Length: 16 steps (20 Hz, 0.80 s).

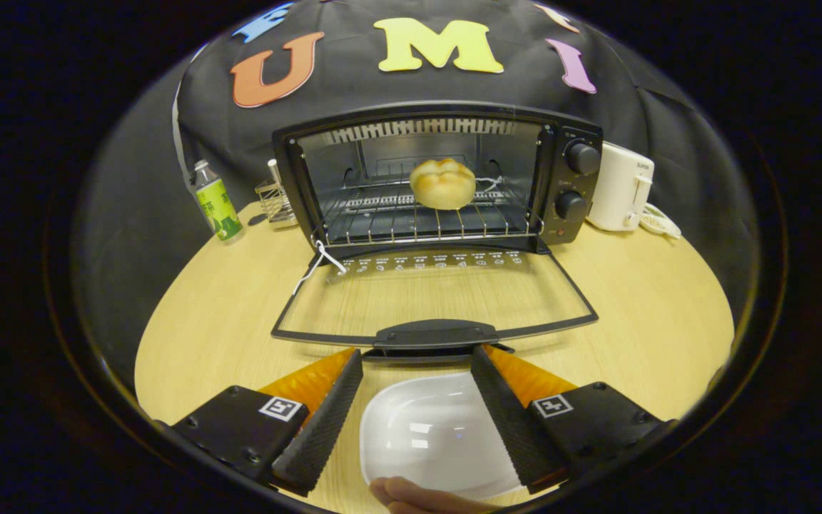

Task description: Open the toaster oven, put the food inside, and close the toaster oven door.

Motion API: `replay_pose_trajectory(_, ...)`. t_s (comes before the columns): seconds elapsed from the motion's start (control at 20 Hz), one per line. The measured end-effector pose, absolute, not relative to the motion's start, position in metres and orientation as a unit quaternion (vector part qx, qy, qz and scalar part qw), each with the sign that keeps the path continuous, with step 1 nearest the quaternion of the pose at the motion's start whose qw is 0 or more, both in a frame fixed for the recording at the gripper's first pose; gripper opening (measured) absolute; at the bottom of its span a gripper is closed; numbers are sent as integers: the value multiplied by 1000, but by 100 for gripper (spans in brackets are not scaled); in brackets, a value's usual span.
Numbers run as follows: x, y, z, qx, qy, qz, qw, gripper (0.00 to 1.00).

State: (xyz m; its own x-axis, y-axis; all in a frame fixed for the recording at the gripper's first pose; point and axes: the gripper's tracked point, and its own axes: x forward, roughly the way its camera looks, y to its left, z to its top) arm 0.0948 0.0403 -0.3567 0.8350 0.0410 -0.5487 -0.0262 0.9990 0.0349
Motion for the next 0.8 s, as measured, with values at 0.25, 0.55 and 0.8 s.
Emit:
replay_pose_trajectory(0.25,96,41,-329,22,236,16,971,100)
replay_pose_trajectory(0.55,101,43,-300,23,174,12,984,100)
replay_pose_trajectory(0.8,116,45,-262,-24,86,17,996,100)
